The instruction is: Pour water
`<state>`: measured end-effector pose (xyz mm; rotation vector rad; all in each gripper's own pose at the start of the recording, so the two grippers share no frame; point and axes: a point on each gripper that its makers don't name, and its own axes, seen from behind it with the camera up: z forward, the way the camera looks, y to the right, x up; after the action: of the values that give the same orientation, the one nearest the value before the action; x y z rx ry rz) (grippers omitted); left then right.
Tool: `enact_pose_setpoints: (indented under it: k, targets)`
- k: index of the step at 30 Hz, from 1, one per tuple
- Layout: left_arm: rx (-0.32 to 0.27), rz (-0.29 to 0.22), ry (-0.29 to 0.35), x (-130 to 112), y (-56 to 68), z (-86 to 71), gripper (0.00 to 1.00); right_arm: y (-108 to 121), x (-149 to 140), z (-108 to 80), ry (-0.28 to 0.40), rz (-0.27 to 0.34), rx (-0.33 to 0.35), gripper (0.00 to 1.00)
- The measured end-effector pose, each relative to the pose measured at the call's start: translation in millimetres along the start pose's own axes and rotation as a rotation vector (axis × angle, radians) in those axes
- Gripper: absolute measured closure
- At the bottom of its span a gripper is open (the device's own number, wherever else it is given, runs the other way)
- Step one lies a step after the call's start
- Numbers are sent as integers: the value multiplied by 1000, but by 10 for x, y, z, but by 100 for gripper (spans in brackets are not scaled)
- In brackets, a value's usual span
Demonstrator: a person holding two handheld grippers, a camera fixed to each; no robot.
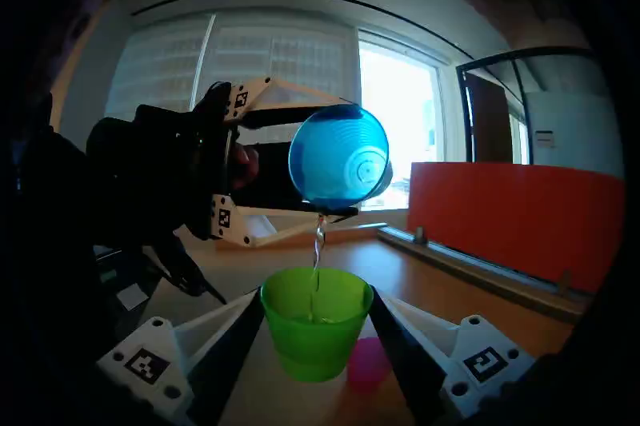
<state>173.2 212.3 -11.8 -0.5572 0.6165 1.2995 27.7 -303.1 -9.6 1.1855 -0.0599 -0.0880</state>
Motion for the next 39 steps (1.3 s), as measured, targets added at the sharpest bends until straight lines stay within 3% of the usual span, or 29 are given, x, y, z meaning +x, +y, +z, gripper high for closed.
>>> enact_pose_setpoints:
  k: [39]
  targets:
    - [13, 115, 23, 106, 0, -18, 14, 44, 22, -18, 2, -8, -14, 8]
